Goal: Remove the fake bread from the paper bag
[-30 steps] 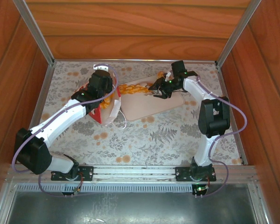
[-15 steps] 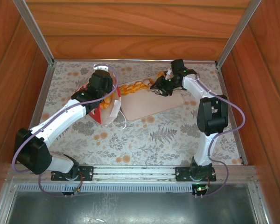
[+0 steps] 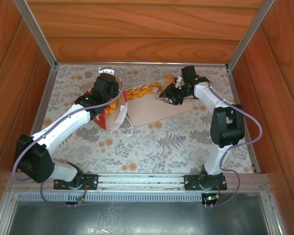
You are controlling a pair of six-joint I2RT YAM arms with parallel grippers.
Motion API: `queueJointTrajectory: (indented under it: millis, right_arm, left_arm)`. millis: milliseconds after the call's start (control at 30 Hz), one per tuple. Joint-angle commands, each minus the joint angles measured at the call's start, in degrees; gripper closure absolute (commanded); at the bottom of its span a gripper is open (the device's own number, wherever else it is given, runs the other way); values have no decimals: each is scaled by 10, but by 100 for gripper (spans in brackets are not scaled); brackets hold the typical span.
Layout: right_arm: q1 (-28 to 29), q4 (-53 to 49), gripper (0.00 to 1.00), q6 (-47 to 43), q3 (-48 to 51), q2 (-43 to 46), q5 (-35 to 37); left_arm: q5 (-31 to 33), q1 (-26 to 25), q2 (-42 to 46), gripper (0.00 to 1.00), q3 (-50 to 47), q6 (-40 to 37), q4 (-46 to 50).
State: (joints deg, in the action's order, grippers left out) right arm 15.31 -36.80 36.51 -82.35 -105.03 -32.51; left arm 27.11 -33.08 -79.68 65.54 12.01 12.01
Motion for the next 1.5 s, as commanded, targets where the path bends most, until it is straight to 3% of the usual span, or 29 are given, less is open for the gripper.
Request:
queueJointTrajectory:
  millis: [0,200,567,1100,1467]
  right_arm:
    - [-4,6,55,2,27,72,-24]
    - [12,34,59,14,98,188,-47]
    - [142,-21,61,-32,91,327,35]
    - [258,-86,65,-93,9,272,46]
    - [309,-137,67,-104,-88,150,94]
  left_arm:
    - [-1,-1,15,100,1,-7,-16]
    - [-4,-1,14,100,1,-6,-16]
    - [3,-1,-5,100,16,-2,-13]
    - [31,0,-43,100,71,-13,42]
    - [19,0,-36,100,83,-43,89]
